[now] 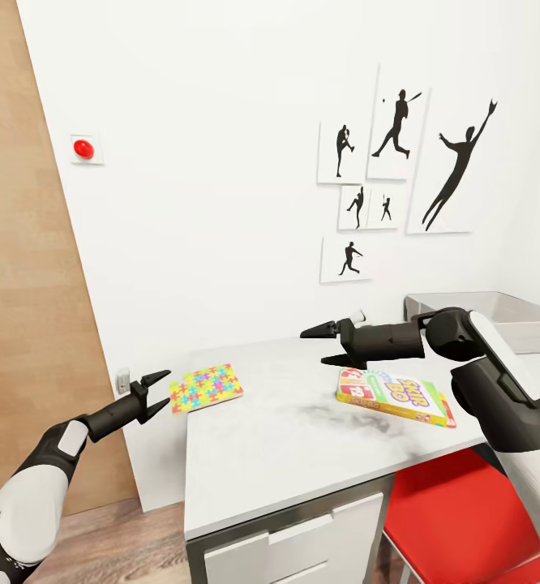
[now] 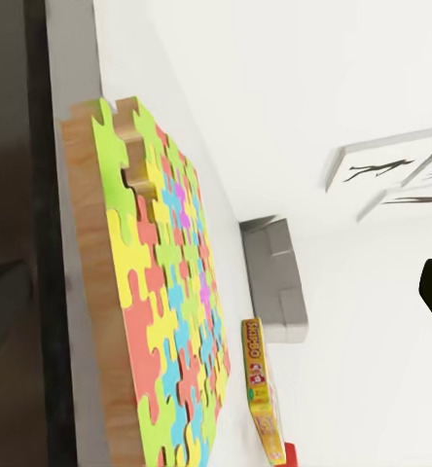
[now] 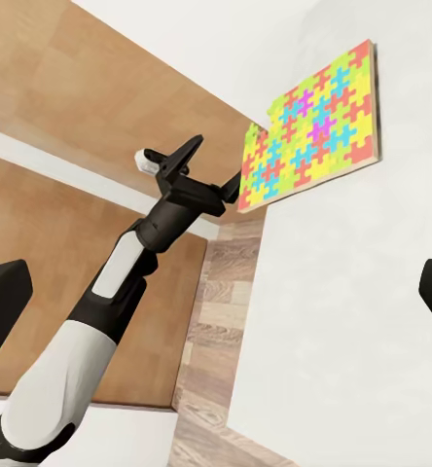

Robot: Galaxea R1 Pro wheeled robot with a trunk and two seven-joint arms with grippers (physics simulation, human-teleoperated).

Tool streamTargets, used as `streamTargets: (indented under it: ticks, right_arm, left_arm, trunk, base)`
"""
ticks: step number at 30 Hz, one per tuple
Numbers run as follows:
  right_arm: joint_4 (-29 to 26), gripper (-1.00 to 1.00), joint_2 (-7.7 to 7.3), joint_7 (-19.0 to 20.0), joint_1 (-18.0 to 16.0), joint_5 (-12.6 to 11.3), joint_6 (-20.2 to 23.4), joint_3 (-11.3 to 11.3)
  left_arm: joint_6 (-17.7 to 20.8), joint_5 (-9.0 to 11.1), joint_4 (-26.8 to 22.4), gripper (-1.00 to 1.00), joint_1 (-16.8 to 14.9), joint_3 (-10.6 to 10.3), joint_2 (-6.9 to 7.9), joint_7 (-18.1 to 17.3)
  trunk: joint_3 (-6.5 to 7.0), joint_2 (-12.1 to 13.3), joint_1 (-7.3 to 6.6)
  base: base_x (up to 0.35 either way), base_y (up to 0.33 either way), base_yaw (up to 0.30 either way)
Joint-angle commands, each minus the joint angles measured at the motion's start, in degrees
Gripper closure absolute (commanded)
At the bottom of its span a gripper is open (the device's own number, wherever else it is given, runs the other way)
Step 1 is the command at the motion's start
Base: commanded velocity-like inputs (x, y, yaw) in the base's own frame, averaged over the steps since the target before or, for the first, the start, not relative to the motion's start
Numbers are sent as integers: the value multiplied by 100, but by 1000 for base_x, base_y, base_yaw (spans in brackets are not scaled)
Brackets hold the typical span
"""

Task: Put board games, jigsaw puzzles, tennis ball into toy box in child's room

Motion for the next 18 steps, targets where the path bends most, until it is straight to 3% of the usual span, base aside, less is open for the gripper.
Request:
streamTargets:
  ticks: [1, 18]
  right_arm:
    - [1, -100, -3, -59, -5, -56, 2, 4]
    - [11, -100, -3, -62, -6, -56, 0, 4]
  left_arm:
    - [23, -16, 4, -100, -7, 27, -1, -19]
    - [23, -22, 5, -100, -7, 31, 1, -4]
  trunk:
    - [-6, -3, 0]
    - [-78, -164, 87]
  base:
    - [0, 0, -1]
    - [0, 0, 0]
